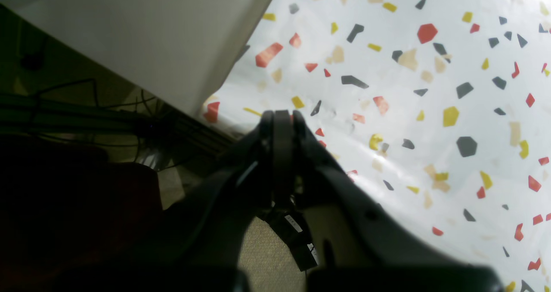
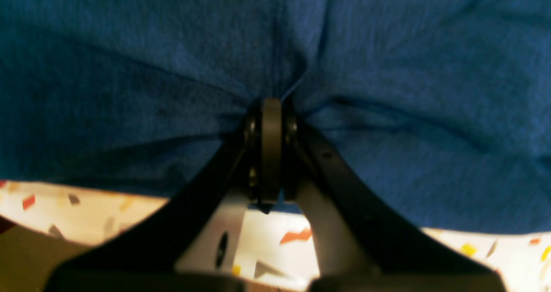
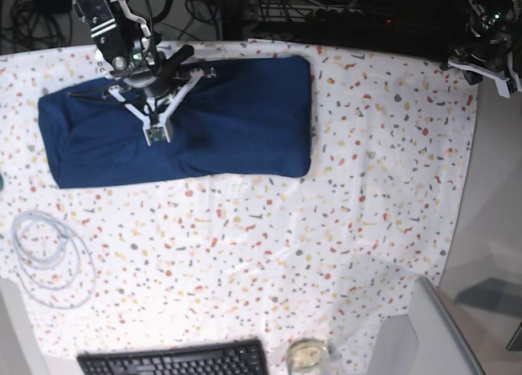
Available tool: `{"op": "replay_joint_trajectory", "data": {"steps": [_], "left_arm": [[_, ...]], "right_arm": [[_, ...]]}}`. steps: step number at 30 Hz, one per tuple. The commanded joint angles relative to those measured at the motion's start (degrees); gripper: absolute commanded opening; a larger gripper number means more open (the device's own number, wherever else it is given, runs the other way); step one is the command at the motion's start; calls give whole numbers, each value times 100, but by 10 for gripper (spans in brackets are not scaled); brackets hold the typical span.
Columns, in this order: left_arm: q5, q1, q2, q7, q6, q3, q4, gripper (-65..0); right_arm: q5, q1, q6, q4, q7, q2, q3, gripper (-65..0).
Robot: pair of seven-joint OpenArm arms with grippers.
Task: Layout the t-shirt on the table in an organized manner, then fold the t-shirt properly
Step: 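Press and smooth the folded navy shirt with the right gripper, then move both grippers to opposite ends of the folded shirt strip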
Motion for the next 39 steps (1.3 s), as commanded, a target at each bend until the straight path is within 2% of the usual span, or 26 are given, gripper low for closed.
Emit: {"op": "replay_joint_trajectory", "data": {"steps": [1, 5, 14, 15, 19, 21, 24, 28, 29, 30, 32, 34, 36, 39], "left_arm": [[-21, 15, -85, -108, 1, -38, 83, -650], [-12, 15, -85, -108, 1, -38, 83, -650], [-29, 6, -85, -108, 1, 6, 83, -650], [-29, 6, -85, -108, 1, 6, 83, -650], [-29, 6, -85, -108, 1, -12, 83, -650], [-29, 6, -85, -108, 1, -21, 83, -650], [-29, 6, -85, -108, 1, -21, 83, -650], [-29, 15, -85, -108, 1, 14, 83, -650], [-12, 15, -85, -108, 1, 14, 83, -650], [-3, 15, -85, -108, 1, 14, 83, -650], [-3, 15, -58, -108, 1, 23, 83, -650], [-21, 15, -50, -117, 1, 50, 92, -650], [-21, 32, -76, -117, 1, 287, 92, -650], [-3, 68, -76, -275, 1, 639, 145, -650]], "right_arm": [[14, -44, -10, 159, 56, 23, 8, -633], [14, -308, -10, 414, 56, 32, 8, -650], [6, -282, -19, 537, 56, 50, 43, -650], [6, -282, -19, 537, 56, 50, 43, -641], [6, -317, -28, 634, 56, 50, 43, -476], [6, -352, -28, 757, 56, 50, 43, -420], [-3, -431, -46, 1038, 56, 85, 149, -414], [41, -431, 7, 1443, 56, 182, 1063, -404], [137, -396, 139, 1513, 56, 182, 1468, -386], [401, -308, 473, 1548, 48, 173, 1898, -345], [1166, -115, 1343, 1486, -49, 173, 2786, -255], [1729, 158, 1985, 1223, -497, 173, 3560, -186], [1948, 624, 2583, 810, -1069, 173, 4254, -153], [1948, 1318, 3515, -114, -1640, 226, 5134, -153]]}}
